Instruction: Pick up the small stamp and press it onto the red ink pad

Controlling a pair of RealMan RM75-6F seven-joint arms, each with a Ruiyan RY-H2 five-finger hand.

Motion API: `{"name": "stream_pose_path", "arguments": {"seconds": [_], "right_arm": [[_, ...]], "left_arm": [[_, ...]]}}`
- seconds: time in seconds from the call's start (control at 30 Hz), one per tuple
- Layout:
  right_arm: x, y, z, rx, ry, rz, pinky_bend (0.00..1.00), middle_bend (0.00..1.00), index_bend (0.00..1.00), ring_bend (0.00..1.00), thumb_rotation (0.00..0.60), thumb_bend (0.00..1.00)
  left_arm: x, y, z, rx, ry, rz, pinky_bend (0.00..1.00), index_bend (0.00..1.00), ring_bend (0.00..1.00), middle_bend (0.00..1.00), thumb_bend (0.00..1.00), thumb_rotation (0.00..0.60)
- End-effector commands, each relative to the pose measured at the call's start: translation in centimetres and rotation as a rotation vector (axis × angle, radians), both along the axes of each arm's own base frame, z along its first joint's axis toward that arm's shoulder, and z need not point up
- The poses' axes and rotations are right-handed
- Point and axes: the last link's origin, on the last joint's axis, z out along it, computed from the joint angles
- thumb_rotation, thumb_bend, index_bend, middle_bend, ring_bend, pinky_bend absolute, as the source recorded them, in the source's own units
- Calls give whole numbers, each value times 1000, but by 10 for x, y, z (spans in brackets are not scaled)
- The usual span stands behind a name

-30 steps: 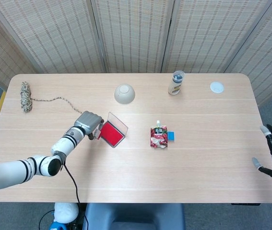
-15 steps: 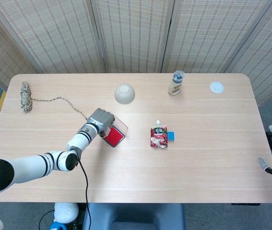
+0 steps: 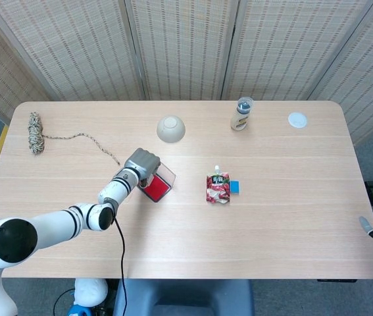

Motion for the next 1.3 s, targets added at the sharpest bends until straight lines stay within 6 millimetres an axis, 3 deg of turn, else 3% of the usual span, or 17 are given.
{"name": "stream_pose_path", "arguments": {"seconds": [0.03, 0.47, 1.3], "right_arm": [[0, -1, -1, 1, 3, -3, 0, 0, 0, 0, 600, 263], [-1, -5, -2, 3, 11, -14, 0, 0, 0, 0, 600, 263], [0, -5, -4, 5, 19, -13, 0, 0, 0, 0, 600, 264]], "left_arm": [[-3, 1, -2, -8, -3, 8, 871, 761, 918, 1000, 643, 600], [-12, 6, -19, -51, -25, 29, 871, 761, 918, 1000, 643, 600], [-26, 9, -24, -84, -38, 48, 871, 766, 918, 1000, 643, 600]]}}
